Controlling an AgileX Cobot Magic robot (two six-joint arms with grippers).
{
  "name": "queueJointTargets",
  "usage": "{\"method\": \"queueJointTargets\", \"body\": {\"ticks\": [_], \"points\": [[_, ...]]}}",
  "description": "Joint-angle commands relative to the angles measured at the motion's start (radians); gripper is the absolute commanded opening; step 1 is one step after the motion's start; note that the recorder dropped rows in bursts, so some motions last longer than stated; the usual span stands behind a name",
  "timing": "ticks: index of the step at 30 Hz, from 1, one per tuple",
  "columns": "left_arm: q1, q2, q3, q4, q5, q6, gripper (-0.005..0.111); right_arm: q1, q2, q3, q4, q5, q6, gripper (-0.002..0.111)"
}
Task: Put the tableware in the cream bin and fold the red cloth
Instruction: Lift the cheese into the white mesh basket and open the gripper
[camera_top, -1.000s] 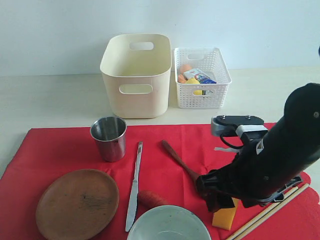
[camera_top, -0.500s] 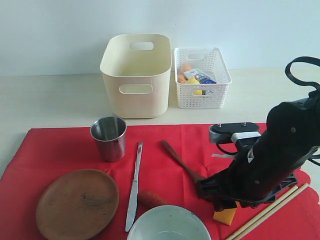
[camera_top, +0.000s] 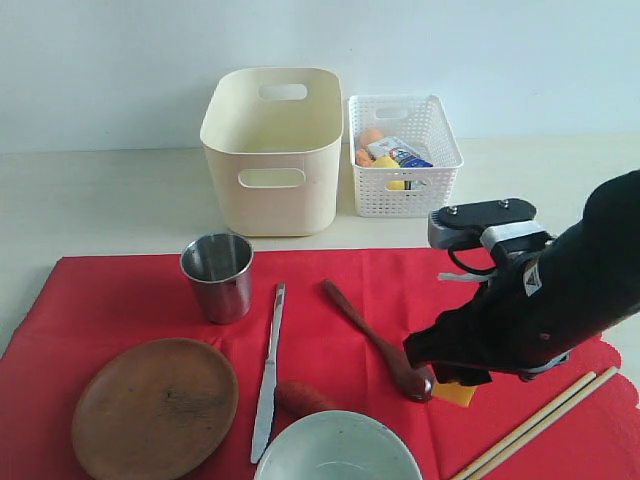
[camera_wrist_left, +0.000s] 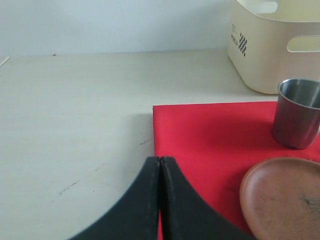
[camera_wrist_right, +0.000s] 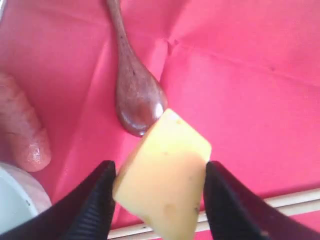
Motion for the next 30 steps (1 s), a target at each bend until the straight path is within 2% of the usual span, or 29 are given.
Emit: {"method": "queueJointTargets", "body": {"ticks": [1, 6, 14, 18, 25, 30], "points": [[0.0, -0.006, 0.002, -0.01, -0.008, 0.0, 0.0, 0.001, -0.084, 0.001, -0.023, -0.007, -0.013, 0.0], [0.0, -0.006, 0.002, -0.01, -0.008, 0.0, 0.0, -0.001, -0.132, -0.018, -0.034, -0.046, -0.026, 0.0], [0.0, -0.006, 0.002, -0.01, -0.008, 0.0, 0.0, -0.001, -0.084, -0.205, -0.068, 0.003, -0.043, 0.0], [0.0, -0.006, 0.002, -0.01, -0.008, 0.0, 0.0, -0.001, -0.008, -0.358, -0.122, 0.053, -0.054, 0.0], [0.0, -0.006, 0.002, -0.01, -0.008, 0.0, 0.0, -0.109, 0.192, -0.607, -0.124, 0.08, -0.118, 0.0], [0.0, -0.006, 0.002, -0.01, -0.008, 0.0, 0.0, -0.193, 0.365, -0.759, -0.005, 0.072, -0.266, 0.0]]}}
